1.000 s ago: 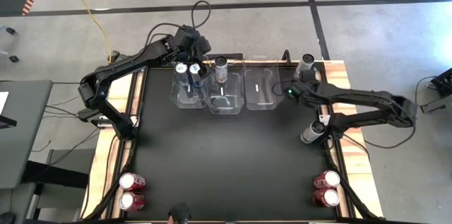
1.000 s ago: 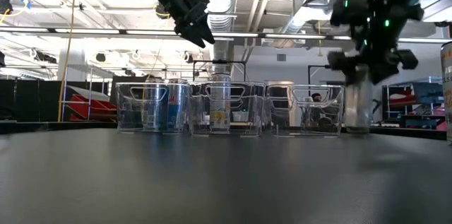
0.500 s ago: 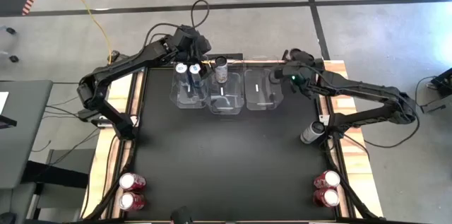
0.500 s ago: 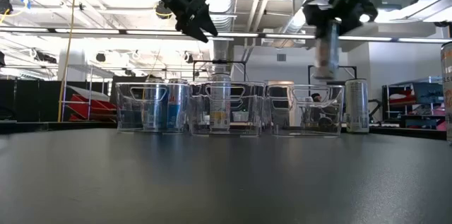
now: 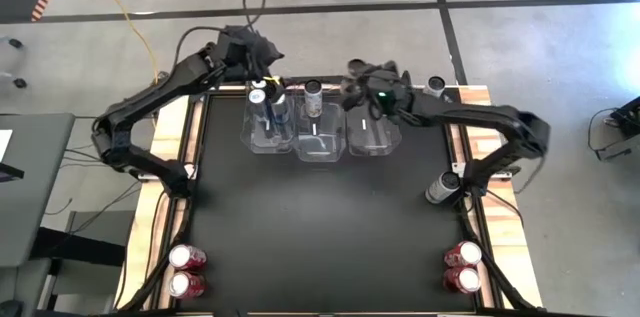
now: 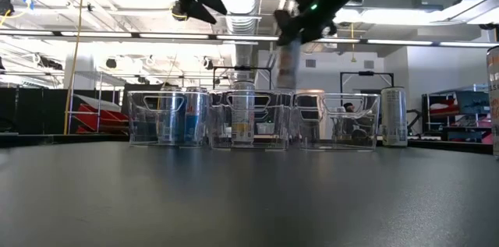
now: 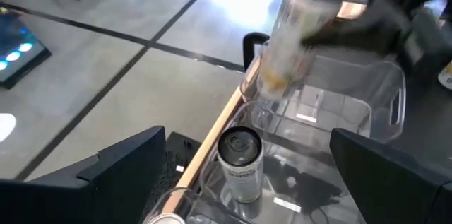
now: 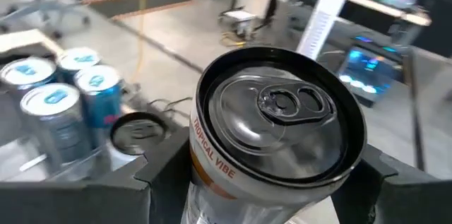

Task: Sort soda cans
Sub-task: Put the center white-yellow soda can into the center transparent bin

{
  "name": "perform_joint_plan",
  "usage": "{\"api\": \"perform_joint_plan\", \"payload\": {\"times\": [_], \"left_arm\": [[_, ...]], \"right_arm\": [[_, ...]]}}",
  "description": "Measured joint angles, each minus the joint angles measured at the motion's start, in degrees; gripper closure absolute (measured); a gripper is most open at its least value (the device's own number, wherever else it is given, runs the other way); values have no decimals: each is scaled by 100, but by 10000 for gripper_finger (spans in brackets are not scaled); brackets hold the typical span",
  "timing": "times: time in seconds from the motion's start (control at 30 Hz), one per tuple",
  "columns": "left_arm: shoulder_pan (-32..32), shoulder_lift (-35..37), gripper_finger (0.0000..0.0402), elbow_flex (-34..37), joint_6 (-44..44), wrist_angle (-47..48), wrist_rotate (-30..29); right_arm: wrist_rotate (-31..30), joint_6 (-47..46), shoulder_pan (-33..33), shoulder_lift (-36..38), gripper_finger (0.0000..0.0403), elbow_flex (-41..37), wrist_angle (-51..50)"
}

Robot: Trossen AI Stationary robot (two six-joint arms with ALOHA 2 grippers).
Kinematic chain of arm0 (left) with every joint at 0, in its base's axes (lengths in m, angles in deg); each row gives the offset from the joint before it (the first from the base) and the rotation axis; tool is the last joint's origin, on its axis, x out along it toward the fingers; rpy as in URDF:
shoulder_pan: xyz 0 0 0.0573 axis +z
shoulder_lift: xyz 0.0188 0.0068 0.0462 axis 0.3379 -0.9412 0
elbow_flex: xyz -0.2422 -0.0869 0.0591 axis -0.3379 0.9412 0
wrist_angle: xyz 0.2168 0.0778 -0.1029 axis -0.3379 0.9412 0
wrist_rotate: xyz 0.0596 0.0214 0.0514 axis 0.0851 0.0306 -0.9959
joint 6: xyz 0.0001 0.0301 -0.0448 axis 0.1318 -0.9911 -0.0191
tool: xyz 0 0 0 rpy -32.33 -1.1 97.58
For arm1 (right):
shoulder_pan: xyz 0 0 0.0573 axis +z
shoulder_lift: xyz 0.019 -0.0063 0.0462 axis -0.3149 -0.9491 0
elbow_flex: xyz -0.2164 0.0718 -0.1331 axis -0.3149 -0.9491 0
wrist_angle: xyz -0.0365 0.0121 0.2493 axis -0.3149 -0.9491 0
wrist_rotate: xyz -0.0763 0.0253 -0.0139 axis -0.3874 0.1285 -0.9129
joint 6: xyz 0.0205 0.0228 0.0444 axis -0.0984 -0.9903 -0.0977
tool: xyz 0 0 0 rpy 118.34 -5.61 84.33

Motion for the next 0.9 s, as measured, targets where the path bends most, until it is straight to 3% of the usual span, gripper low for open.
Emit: {"api": "perform_joint_plan", "payload": {"times": [0.27, 0.9], "left_arm": [[26, 175, 6, 0, -70, 476, -223], [26, 222, 6, 0, -83, 595, -443]], "right_arm": [[657, 53, -109, -1177, 127, 647, 36], [771, -227, -33, -1944, 127, 692, 258]]}}
